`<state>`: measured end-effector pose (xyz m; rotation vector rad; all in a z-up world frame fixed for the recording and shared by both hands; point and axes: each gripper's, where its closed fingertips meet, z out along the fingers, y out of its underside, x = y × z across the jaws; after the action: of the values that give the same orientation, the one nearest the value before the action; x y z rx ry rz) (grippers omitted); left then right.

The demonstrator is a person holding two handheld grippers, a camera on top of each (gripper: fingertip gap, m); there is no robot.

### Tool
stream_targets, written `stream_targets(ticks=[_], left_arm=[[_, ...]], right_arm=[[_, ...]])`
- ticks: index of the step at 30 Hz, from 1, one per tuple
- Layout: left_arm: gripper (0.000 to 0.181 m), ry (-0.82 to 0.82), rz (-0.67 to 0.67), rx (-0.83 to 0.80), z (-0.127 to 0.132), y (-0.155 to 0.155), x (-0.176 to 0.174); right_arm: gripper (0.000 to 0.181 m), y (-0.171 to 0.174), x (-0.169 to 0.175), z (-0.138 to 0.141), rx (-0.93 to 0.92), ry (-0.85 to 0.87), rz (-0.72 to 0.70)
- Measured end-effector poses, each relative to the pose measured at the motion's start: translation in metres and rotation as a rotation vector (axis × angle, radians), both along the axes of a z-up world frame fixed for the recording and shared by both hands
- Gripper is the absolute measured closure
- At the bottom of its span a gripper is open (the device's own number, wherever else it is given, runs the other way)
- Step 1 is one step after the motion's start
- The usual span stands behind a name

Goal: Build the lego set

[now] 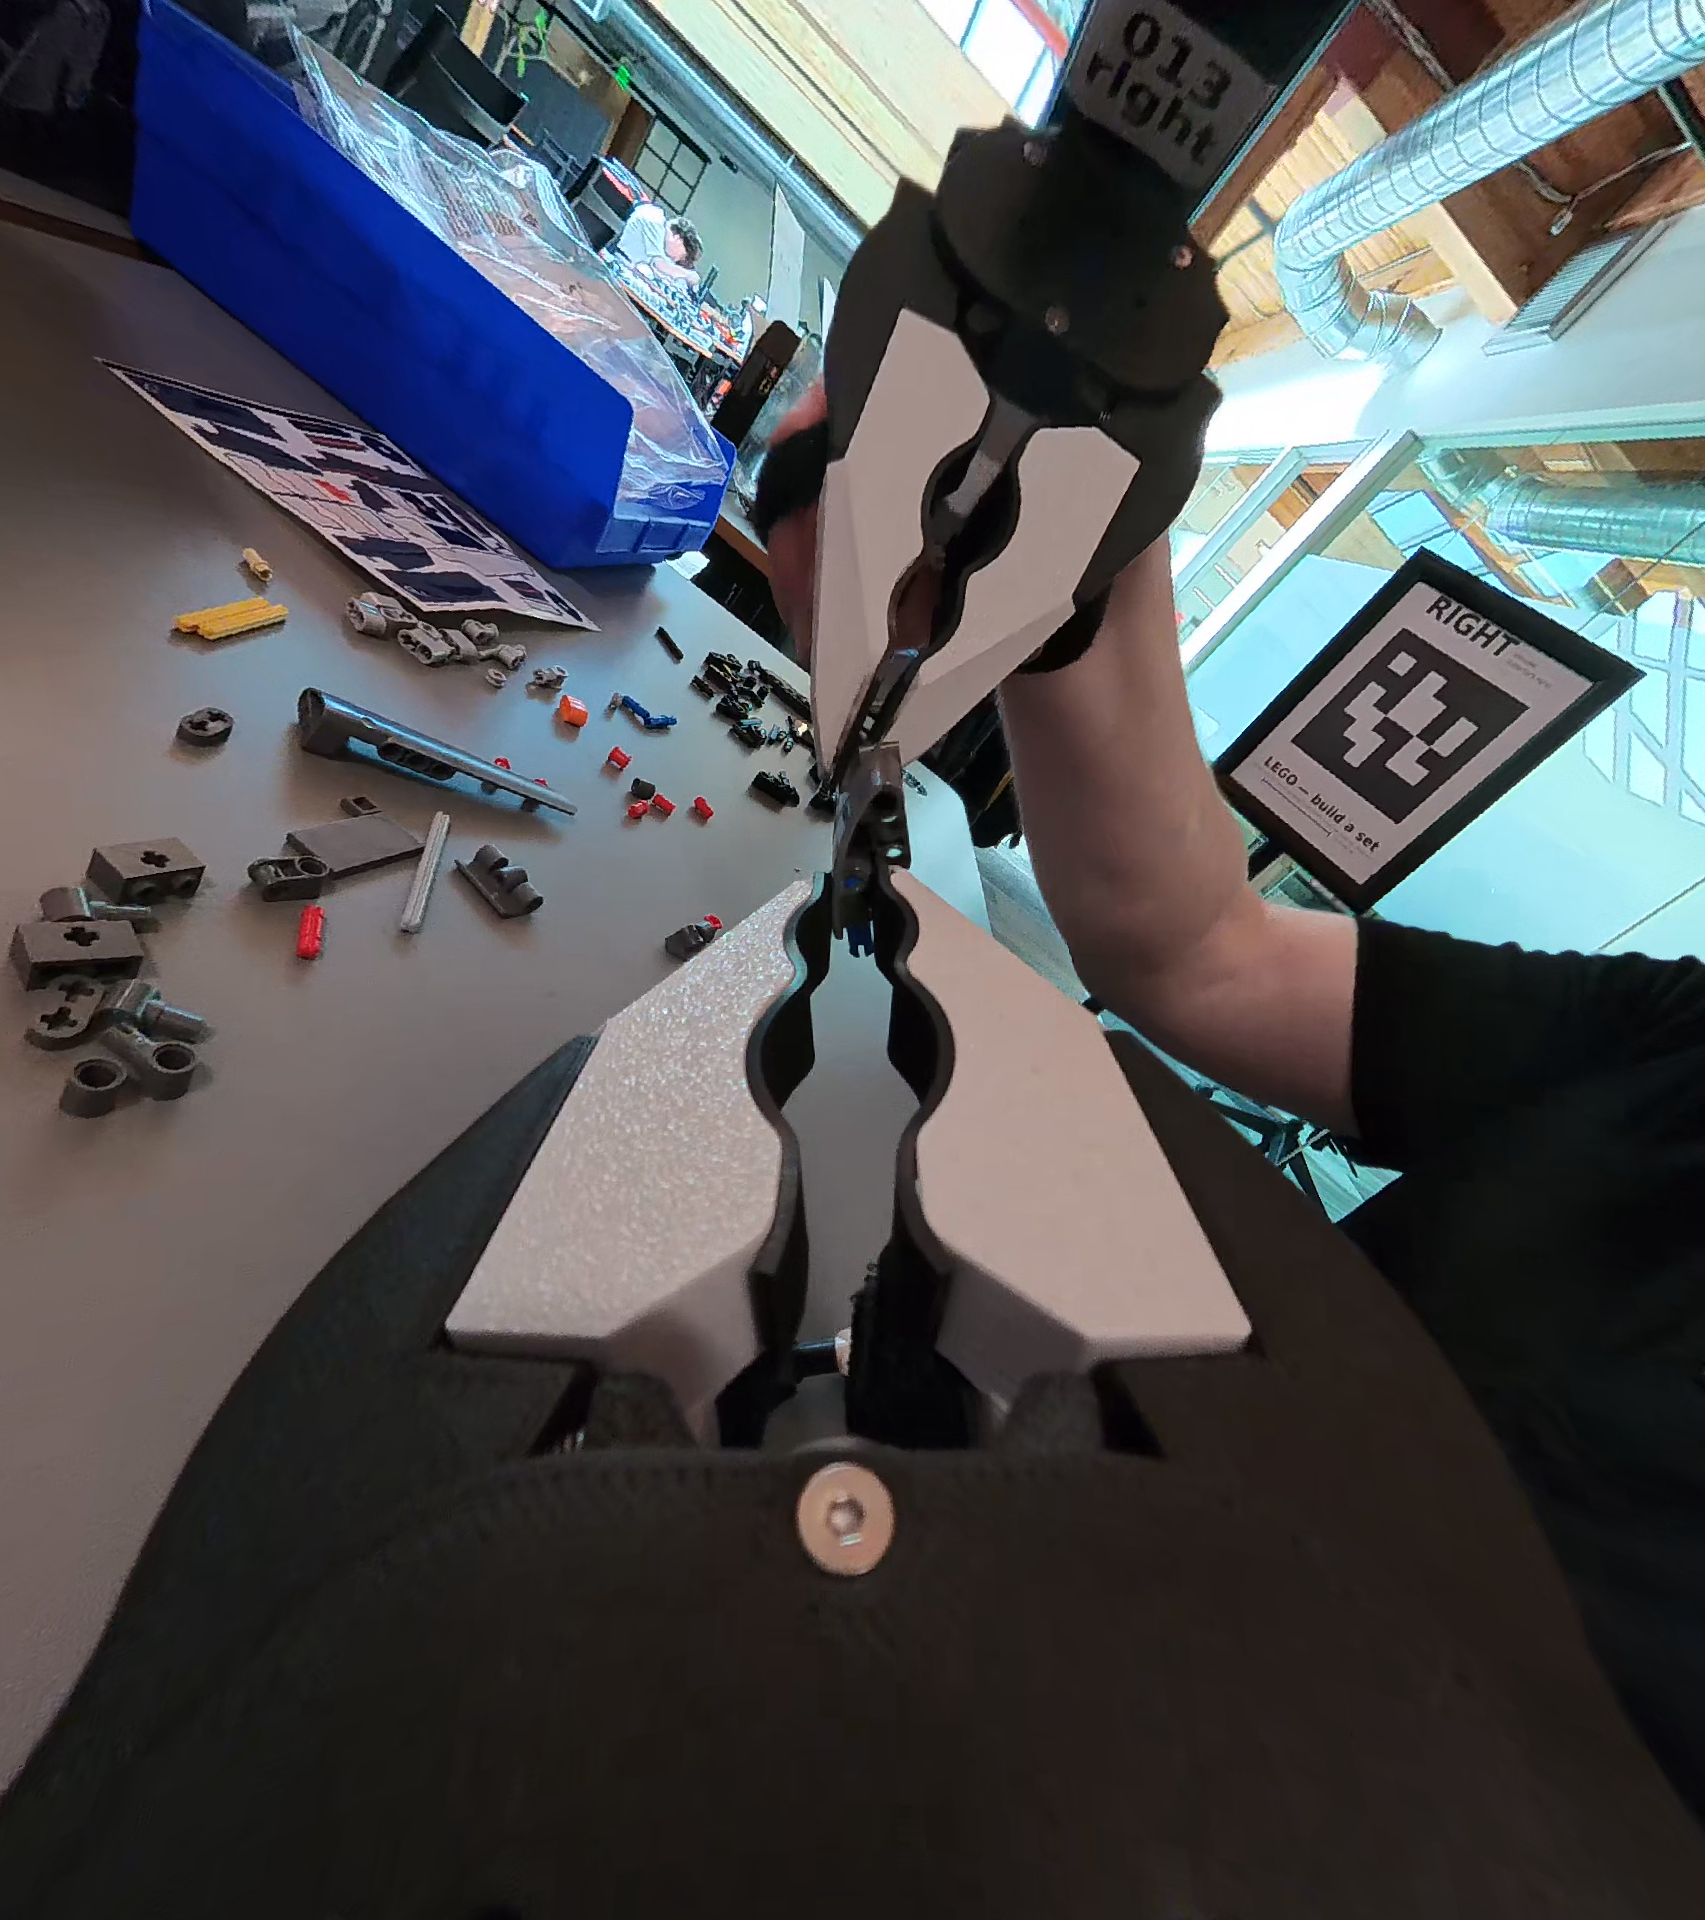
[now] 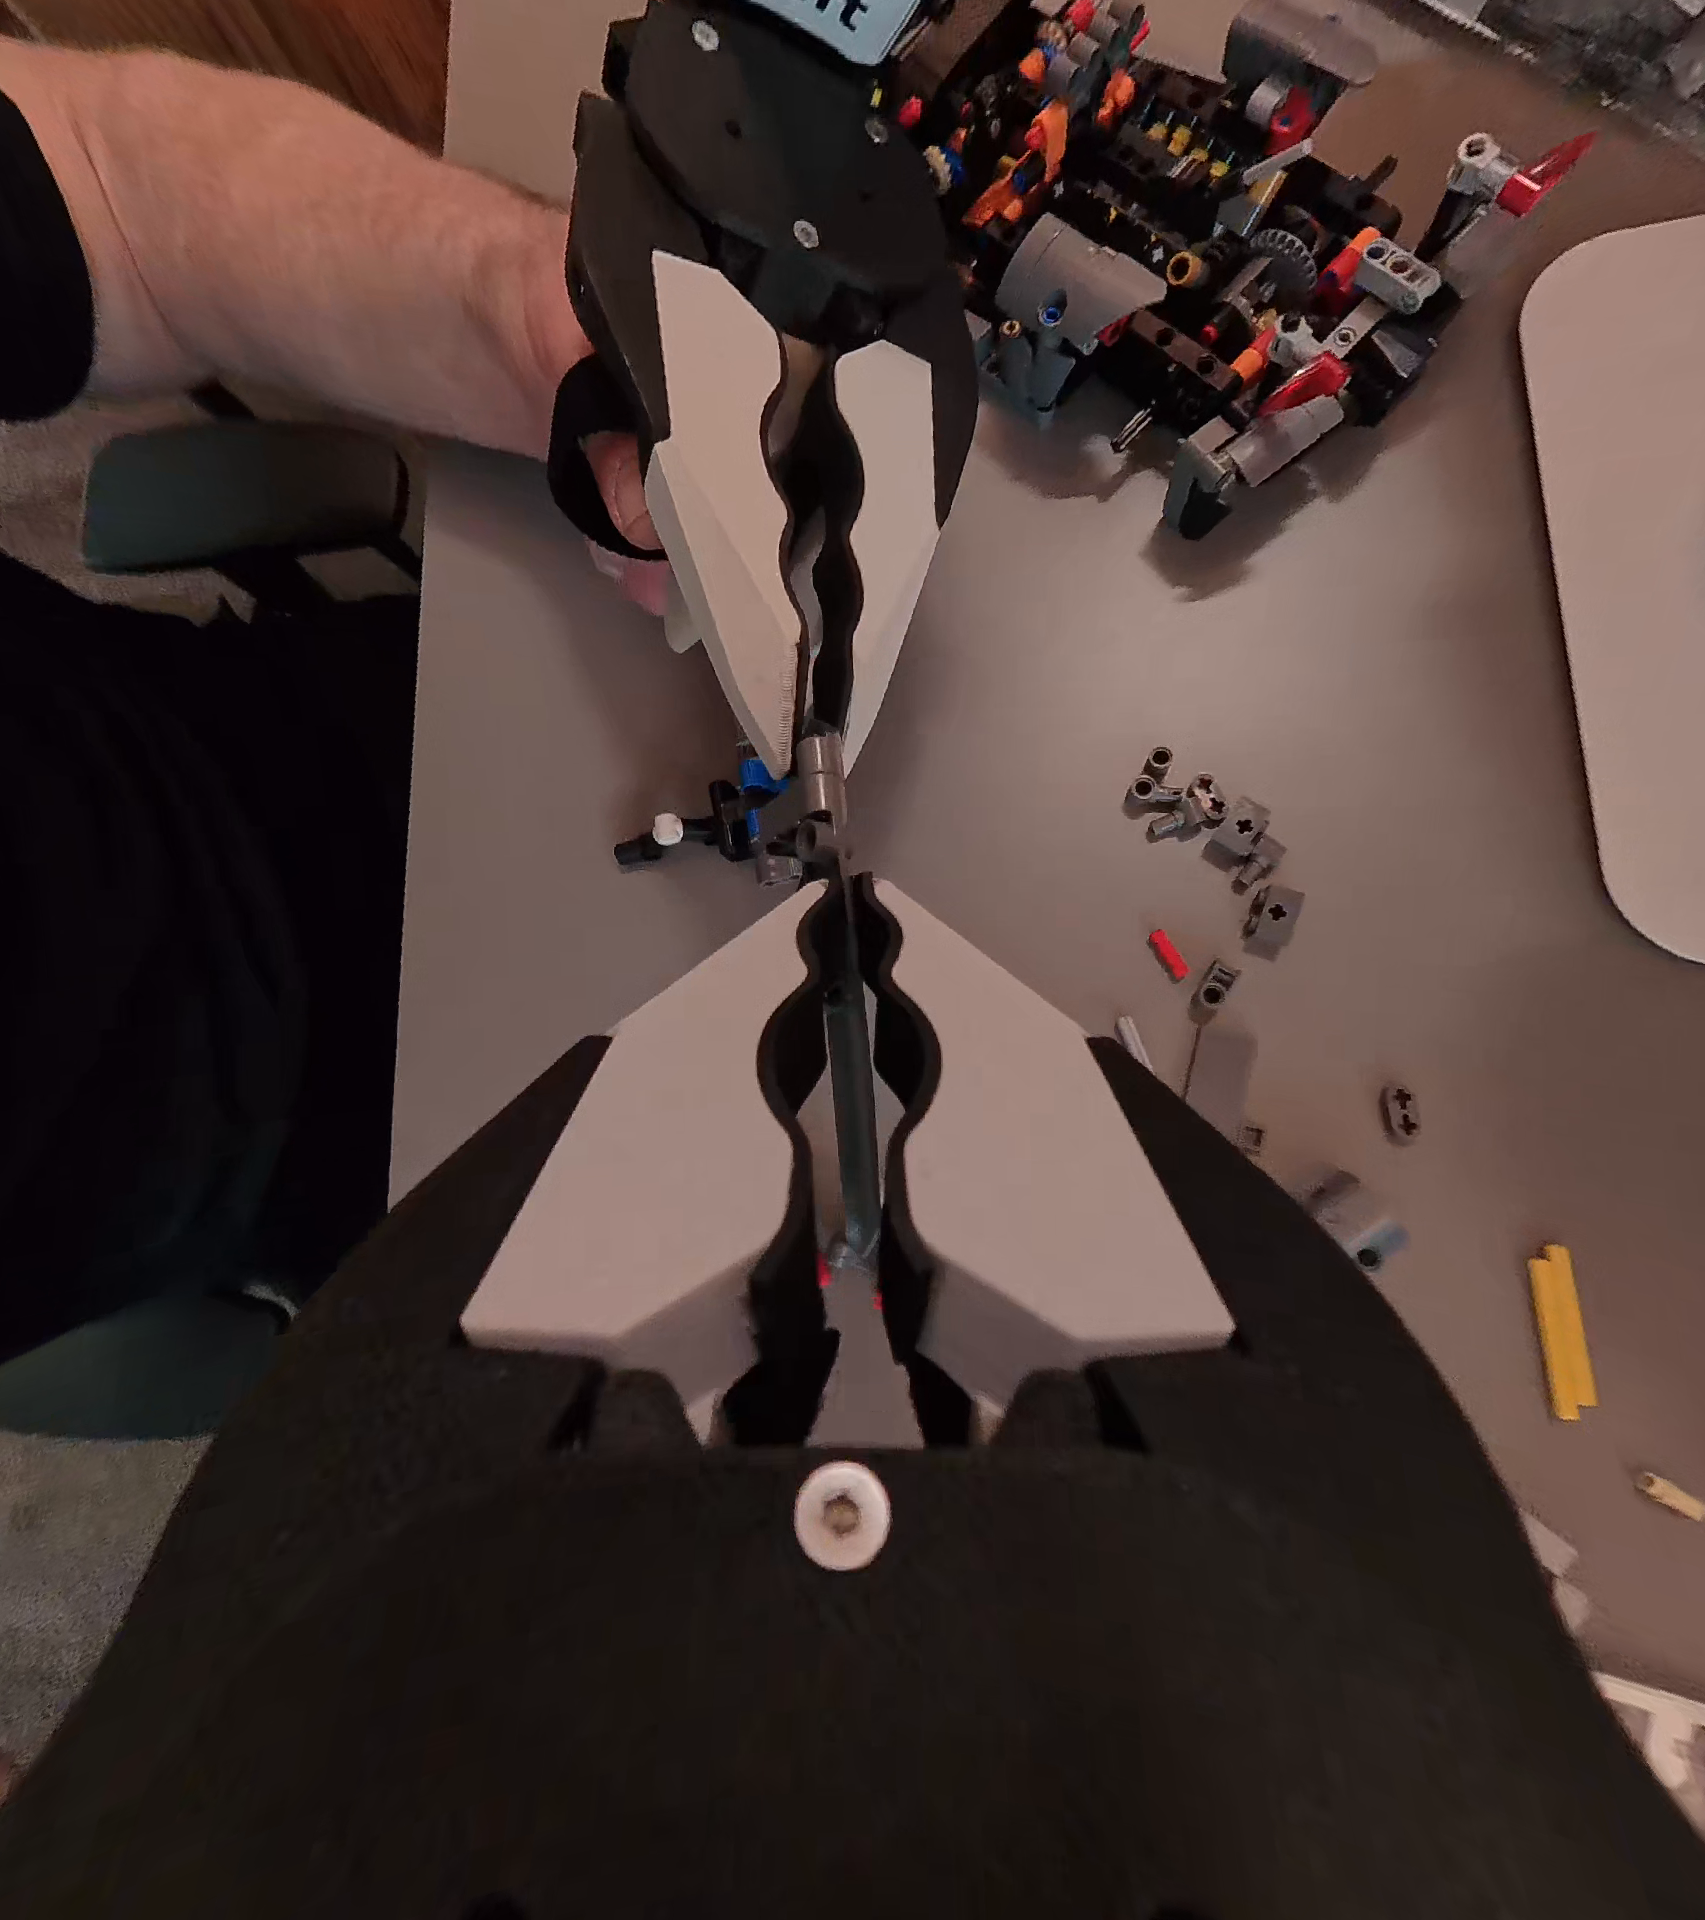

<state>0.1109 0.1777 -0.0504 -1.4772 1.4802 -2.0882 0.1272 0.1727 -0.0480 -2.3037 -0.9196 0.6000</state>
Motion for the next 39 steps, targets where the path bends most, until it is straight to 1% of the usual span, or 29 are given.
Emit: stream_targets(ticks=[4, 18, 27, 30, 32, 36, 39], left_arm=[[0.177, 0.002, 0.012, 0.003, -0.001, 0.002, 0.002], [0.176, 0.004, 0.098, 0.03, -0.004, 0.014, 0.008], [0.171, -0.026, 0.149, 0.053, 0.004, 0.025, 0.006], [0.171, -0.05, 0.183, 0.092, 0.01, 0.033, 0.001], [0.169, -0.05, 0.196, 0.163, 0.01, 0.036, -0.004], [0.164, 0.037, 0.179, 0.42, -0.009, 0.029, -0.012], [0.159, 0.092, 0.138, 0.609, -0.019, 0.021, -0.019]], right_arm=[[0.181, 0.0, 0.002, -0.004, 0.027, 0.071, -0.062], [0.181, 0.007, 0.004, -0.011, 0.093, 0.275, -0.208], [0.181, 0.007, 0.009, -0.012, 0.11, 0.362, -0.281], [0.181, 0.003, 0.011, -0.011, 0.119, 0.382, -0.301], [0.181, -0.001, 0.013, -0.011, 0.127, 0.386, -0.317], [0.181, -0.012, 0.013, -0.011, 0.139, 0.401, -0.34], [0.181, -0.021, 0.01, -0.014, 0.142, 0.407, -0.348]])
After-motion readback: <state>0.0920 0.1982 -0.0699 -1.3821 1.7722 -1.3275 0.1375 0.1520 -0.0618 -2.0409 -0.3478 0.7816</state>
